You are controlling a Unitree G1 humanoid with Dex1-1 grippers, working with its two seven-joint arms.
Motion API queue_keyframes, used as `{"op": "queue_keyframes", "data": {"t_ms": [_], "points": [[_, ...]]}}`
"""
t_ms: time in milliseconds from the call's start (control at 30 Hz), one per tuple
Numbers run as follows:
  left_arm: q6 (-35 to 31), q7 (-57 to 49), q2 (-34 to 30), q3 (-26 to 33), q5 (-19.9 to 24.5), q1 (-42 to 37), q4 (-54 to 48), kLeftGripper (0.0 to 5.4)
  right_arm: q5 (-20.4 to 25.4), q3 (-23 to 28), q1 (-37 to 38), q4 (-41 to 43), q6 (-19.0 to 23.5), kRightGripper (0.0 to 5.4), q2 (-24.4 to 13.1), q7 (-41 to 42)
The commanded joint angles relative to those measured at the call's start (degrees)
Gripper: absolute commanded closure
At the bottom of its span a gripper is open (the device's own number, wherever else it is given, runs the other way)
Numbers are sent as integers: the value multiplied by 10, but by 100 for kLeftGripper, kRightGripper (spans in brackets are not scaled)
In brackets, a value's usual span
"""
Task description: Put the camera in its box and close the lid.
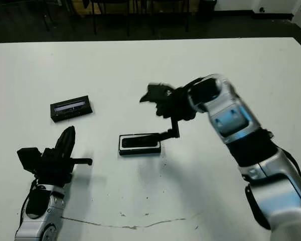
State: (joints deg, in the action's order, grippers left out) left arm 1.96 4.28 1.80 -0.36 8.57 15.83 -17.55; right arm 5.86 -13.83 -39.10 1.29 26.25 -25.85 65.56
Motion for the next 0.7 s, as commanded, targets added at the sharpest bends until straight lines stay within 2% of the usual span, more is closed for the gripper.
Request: {"op": "queue_keyframes", "data": {"t_ms": [33,200,333,467,533,600,700], "points": [[-3,14,-29,14,-7,19,-19,540,26,70,69,58,22,11,25,-104],[10,32,-55,39,-7,31,-57,540,61,134,170,121,-4,85,69,-222],[12,40,-77,67,-20,46,-111,540,67,150,230,159,-28,163,68,-264],[-33,79,-118,121,13,40,-174,540,105,165,260,170,-31,235,69,-270],[-71,111,-163,167,52,18,-192,540,109,163,265,172,-27,271,57,-270],[-83,139,-213,207,81,-18,-179,540,111,160,263,169,-22,308,47,-268],[-47,166,-290,242,67,-106,-106,540,121,157,254,161,-11,365,36,-265]]}}
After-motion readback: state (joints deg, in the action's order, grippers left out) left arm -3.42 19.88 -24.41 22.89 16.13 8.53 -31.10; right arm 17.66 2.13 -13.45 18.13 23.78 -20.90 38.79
